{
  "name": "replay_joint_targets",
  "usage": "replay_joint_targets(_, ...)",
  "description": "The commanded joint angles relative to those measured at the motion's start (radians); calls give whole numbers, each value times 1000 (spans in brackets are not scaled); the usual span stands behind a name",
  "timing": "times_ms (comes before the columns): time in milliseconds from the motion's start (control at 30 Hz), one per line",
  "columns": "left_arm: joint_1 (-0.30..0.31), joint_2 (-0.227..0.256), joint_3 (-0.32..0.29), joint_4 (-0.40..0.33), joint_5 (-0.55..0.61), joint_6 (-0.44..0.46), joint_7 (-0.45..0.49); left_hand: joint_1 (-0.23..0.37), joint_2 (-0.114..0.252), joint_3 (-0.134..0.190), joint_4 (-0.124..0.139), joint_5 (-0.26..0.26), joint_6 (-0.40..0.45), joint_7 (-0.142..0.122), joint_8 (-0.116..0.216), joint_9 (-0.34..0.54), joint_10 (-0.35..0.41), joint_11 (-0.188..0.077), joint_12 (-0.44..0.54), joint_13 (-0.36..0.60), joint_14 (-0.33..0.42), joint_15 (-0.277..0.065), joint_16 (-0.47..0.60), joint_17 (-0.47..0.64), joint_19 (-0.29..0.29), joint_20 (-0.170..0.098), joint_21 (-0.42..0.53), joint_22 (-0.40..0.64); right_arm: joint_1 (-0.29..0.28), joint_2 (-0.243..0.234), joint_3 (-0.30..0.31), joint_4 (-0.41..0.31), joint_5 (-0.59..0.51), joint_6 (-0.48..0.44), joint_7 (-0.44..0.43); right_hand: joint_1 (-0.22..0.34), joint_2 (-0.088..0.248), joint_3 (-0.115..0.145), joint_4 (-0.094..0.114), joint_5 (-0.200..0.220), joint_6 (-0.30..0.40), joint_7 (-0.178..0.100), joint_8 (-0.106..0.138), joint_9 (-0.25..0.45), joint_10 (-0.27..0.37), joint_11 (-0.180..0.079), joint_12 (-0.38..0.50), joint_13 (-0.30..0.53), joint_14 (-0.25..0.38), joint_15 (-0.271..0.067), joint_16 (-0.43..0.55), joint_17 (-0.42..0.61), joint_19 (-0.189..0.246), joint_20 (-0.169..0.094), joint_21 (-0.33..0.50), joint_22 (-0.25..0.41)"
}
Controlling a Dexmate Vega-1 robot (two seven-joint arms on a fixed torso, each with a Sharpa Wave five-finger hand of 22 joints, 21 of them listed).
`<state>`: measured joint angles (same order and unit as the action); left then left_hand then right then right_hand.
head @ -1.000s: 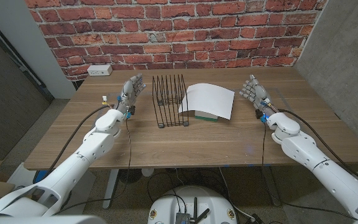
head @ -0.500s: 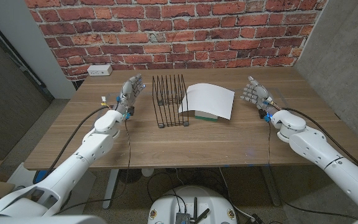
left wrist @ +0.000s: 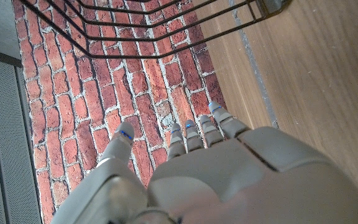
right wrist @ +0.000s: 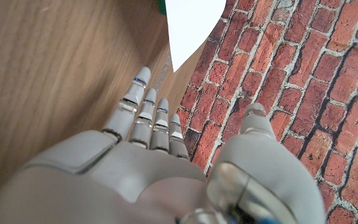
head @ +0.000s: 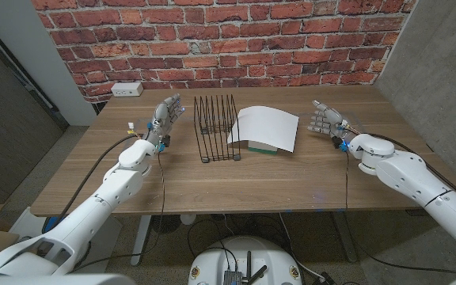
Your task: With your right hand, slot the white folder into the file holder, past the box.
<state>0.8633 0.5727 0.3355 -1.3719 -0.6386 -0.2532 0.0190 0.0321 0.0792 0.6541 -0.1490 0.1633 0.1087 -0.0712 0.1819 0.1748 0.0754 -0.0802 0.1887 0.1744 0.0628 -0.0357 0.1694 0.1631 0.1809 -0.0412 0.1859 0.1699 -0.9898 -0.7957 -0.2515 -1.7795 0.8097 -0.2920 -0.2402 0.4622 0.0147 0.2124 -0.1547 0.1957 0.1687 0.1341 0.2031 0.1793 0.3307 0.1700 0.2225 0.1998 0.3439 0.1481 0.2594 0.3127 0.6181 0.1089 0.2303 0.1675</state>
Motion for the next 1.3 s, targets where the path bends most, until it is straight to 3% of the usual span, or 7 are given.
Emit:
replay_joint_targets(33, 13, 6, -7, -13, 0, -1, 8, 13, 24, 4, -7, 7, 12, -2, 6, 1, 8, 0, 6, 3, 11, -74, 8, 1, 11, -68, 9, 2, 50, -57, 8, -54, 69, -174, -26, 26, -7, 7, -12, -3, -17, 41, -9, 4, 10, 17, -1, -1, 10, 17, 2, -4, 18, -4, 0, 0)
replay_joint_targets(200, 27, 9, -11, -24, 1, -5, 17, 13, 24, 4, -7, 7, 13, -3, 6, 1, 9, 0, 6, 3, 14, -74, 8, 1, 13, -68, 9, 2, 85, -80, 1, -49, 104, -241, 4, 36, -11, 8, -12, -4, -17, 62, -9, 5, 10, 36, -6, -1, 14, 30, 0, -9, 28, -5, -5, -1)
replay_joint_targets(367, 36, 9, -15, -31, 2, -13, 22, 13, 24, 5, -7, 7, 17, -3, 6, 1, 10, 1, 6, 2, 14, -74, 7, 1, 14, -67, 9, 2, 108, -94, -3, -38, 134, -280, 36, 44, -13, 9, -10, -4, -18, 73, -9, 6, 17, 38, -7, -1, 25, 39, 1, -13, 49, -1, -5, -1)
replay_joint_targets(733, 58, 14, -19, -54, 1, -9, 37, 14, 24, 6, -7, 7, 26, -1, 7, 1, 15, 1, 7, 3, 20, -74, 7, 1, 15, -67, 9, 2, 181, -118, -44, 11, 176, -354, 147, 59, -15, 12, -8, -3, -16, 77, -7, 8, 47, 32, -2, 0, 60, 27, 12, -15, 77, -12, -9, -1)
replay_joint_targets(1100, 73, 22, -26, -74, 0, -2, 48, 14, 25, 7, -7, 7, 31, 2, 7, 1, 20, 3, 8, 3, 23, -72, 7, 1, 16, -66, 9, 2, 233, -108, -71, 41, 206, -413, 175, 94, -10, 22, -11, 0, -21, 79, -7, 11, 59, 32, -6, 1, 94, 6, 21, -20, 132, -45, -4, 2)
replay_joint_targets(1300, 76, 20, -27, -70, -2, -5, 46, 13, 25, 8, -6, 7, 35, 4, 7, 1, 22, 1, 8, 3, 26, -73, 8, 2, 17, -62, 9, 2, 276, -100, -94, 61, 216, -465, 183, 116, -5, 27, -8, 0, -2, 80, 1, 14, 81, 16, -2, 3, 124, -20, 32, -21, 167, -56, -2, 3)
